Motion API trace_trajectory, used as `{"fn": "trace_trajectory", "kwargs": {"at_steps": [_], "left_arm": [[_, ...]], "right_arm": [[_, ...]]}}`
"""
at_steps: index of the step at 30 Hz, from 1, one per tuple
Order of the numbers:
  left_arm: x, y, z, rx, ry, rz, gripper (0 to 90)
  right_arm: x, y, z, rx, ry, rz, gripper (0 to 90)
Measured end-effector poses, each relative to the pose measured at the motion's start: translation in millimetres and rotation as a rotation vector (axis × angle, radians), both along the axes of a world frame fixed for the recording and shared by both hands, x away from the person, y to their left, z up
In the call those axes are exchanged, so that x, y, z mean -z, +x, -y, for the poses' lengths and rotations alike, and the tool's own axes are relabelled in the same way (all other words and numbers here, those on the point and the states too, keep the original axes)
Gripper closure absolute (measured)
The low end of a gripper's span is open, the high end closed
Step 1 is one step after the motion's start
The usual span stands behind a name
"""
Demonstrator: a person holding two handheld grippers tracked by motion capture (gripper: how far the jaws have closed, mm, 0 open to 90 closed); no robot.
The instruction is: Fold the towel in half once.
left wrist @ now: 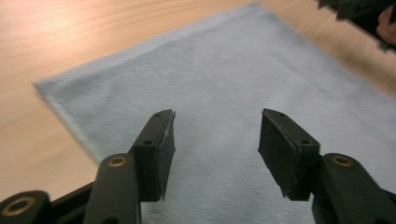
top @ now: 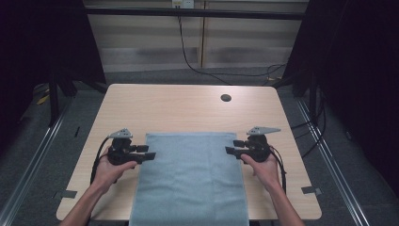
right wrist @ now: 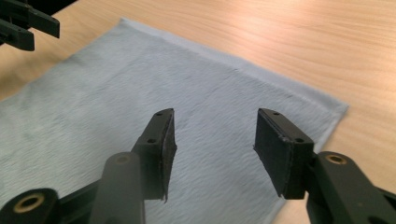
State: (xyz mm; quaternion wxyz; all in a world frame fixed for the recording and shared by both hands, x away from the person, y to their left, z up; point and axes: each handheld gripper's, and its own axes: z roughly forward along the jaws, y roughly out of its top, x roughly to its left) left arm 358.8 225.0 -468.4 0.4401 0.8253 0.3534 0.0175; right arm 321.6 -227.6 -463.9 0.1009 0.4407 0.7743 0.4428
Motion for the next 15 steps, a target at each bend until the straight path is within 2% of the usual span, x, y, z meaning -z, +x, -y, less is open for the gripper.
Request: {"fn": "trace_trajectory", "kwargs": {"at_steps": [2, 3, 5, 6, 7, 9, 10, 11, 13, 15], "left_arm": [[0.1, 12.2, -5.9, -0.036, -0.04, 0.002, 48.6], [2.0, 16.7, -7.4, -0.047, -0.036, 0.005, 49.5], [7.0, 26.8, -6.6, -0.071, 0.004, -0.009, 47.0], [9.5, 31.7, -6.0, -0.091, 0.0, -0.015, 45.8], [11.7, 35.2, -6.3, -0.103, -0.028, -0.021, 46.4], [14.6, 40.5, -3.2, -0.096, 0.001, -0.016, 47.9], [16.8, 44.7, -2.2, -0.092, 0.018, -0.019, 47.8], [17.9, 46.8, -1.9, -0.104, 0.025, -0.02, 47.4], [19.3, 50.9, -4.7, -0.115, 0.0, -0.019, 46.5], [19.3, 52.1, -6.3, -0.132, -0.013, -0.017, 44.6]], "right_arm": [[1.5, 14.3, 2.6, 0.026, -0.029, 0.006, 51.2], [2.7, 20.9, 5.0, 0.032, -0.005, 0.005, 52.5], [6.6, 34.5, 6.7, 0.063, 0.015, 0.019, 51.8], [9.2, 40.9, 5.8, 0.071, 0.011, 0.023, 51.9], [12.3, 47.0, 3.6, 0.071, -0.01, 0.024, 53.1], [20.1, 57.5, 1.4, 0.076, -0.031, 0.029, 53.3], [24.4, 62.2, 0.9, 0.08, -0.047, 0.021, 52.9], [30.1, 67.7, 1.1, 0.076, -0.068, -0.008, 53.9], [38.5, 73.1, 2.9, 0.086, -0.082, -0.034, 53.4], [43.4, 75.1, 5.6, 0.101, -0.073, -0.04, 51.4]]}}
